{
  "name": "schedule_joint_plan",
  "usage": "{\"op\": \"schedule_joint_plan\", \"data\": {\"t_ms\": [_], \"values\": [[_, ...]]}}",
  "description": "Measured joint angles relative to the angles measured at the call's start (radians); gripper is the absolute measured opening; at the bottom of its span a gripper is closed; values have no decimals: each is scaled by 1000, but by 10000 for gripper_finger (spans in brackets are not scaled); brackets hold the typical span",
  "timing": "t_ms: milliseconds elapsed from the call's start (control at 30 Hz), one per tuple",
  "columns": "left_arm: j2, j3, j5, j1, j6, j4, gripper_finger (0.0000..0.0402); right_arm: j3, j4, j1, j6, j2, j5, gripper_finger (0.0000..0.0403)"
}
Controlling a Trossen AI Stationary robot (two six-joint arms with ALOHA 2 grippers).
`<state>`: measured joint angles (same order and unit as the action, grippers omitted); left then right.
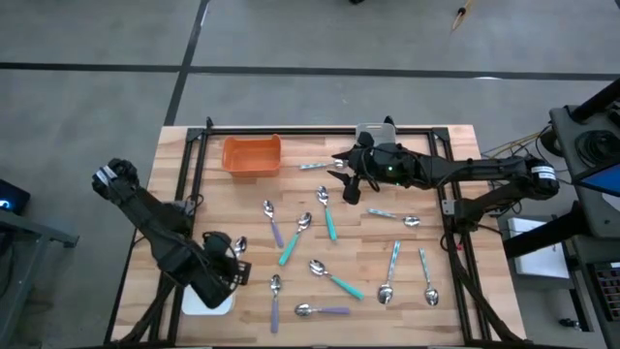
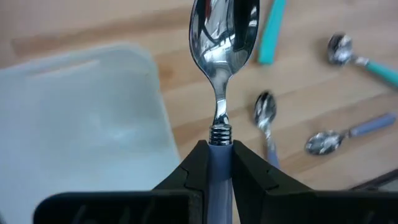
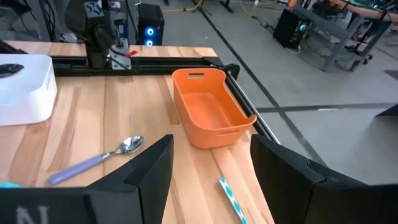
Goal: Sort silverware by color (type)
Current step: Put the purple spoon into the white bin
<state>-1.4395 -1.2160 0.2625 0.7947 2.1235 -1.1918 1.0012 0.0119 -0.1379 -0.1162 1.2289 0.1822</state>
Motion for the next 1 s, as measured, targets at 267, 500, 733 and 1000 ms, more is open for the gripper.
{"op": "schedule_joint_plan", "data": {"t_ms": [267,500,733,1000], "values": [[-1,58,-75,121,207,-14,25,0,5,0,-26,0,2,205],[-7,81,-207,166,234,0,25,0,-3,0,-26,0,2,205],[-38,122,-198,166,220,-3,25,0,-10,0,-26,1,2,205],[-73,177,-196,164,233,14,46,0,-10,0,-14,1,2,205]]}}
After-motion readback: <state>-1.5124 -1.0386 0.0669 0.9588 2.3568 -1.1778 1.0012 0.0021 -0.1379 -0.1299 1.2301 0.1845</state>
